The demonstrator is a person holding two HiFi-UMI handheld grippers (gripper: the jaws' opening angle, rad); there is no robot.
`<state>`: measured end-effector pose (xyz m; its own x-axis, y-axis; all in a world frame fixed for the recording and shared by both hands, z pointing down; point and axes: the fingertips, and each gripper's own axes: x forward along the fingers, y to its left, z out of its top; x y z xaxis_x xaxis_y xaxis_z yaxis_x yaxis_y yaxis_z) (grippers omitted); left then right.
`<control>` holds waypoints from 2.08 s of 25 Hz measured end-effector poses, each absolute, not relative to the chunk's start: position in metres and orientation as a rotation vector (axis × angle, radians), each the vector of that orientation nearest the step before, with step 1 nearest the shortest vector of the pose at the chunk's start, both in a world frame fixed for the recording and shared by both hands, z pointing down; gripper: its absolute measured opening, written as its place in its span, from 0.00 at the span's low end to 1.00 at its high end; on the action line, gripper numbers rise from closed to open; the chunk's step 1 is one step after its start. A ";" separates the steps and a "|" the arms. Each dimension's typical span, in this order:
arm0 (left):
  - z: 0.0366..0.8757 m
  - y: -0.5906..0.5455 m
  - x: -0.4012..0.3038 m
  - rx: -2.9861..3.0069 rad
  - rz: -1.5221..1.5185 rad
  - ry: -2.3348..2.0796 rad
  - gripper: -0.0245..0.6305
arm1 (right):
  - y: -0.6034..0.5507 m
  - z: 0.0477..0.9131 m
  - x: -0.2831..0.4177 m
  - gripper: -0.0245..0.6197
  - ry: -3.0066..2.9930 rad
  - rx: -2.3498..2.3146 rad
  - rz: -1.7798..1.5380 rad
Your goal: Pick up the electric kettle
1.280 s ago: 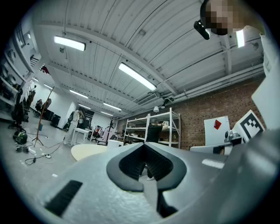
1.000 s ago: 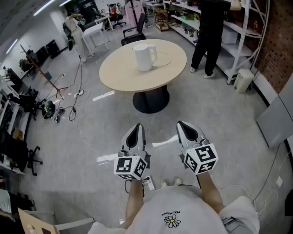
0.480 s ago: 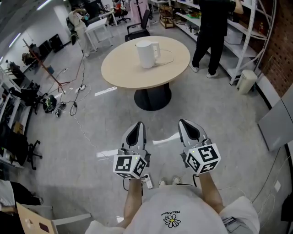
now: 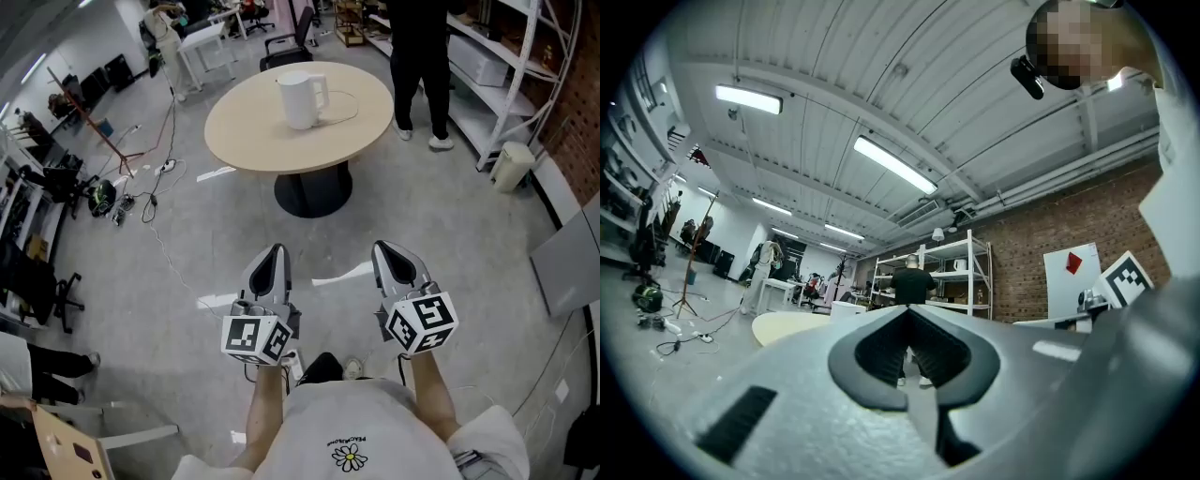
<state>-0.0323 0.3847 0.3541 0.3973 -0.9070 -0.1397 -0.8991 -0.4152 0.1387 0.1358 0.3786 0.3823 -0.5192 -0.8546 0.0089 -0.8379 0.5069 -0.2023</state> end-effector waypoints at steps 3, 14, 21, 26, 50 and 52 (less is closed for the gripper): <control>0.361 0.383 -0.026 2.590 -0.278 -1.662 0.04 | 0.372 0.386 0.141 0.04 2.641 -1.498 -0.297; 0.377 0.291 -0.029 2.626 -0.289 -1.616 0.04 | 0.291 0.414 0.127 0.04 2.679 -1.525 -0.318; 0.365 0.180 -0.070 2.646 -0.329 -1.596 0.04 | 0.171 0.386 0.084 0.04 2.667 -1.547 -0.250; 0.355 0.104 -0.105 2.661 -0.347 -1.579 0.04 | 0.097 0.373 0.051 0.04 2.659 -1.556 -0.232; 0.376 -0.215 -0.105 2.581 -0.272 -1.629 0.04 | -0.220 0.392 0.075 0.04 2.669 -1.626 -0.279; 0.374 -0.241 -0.107 2.552 -0.269 -1.669 0.04 | -0.249 0.390 0.078 0.04 2.689 -1.610 -0.289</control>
<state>-0.1068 -0.2405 0.3742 0.3912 -0.9145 -0.1028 -0.9005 -0.4035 0.1625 0.0780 -0.2489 0.3899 -0.4767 -0.8735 0.0991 -0.8746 0.4598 -0.1539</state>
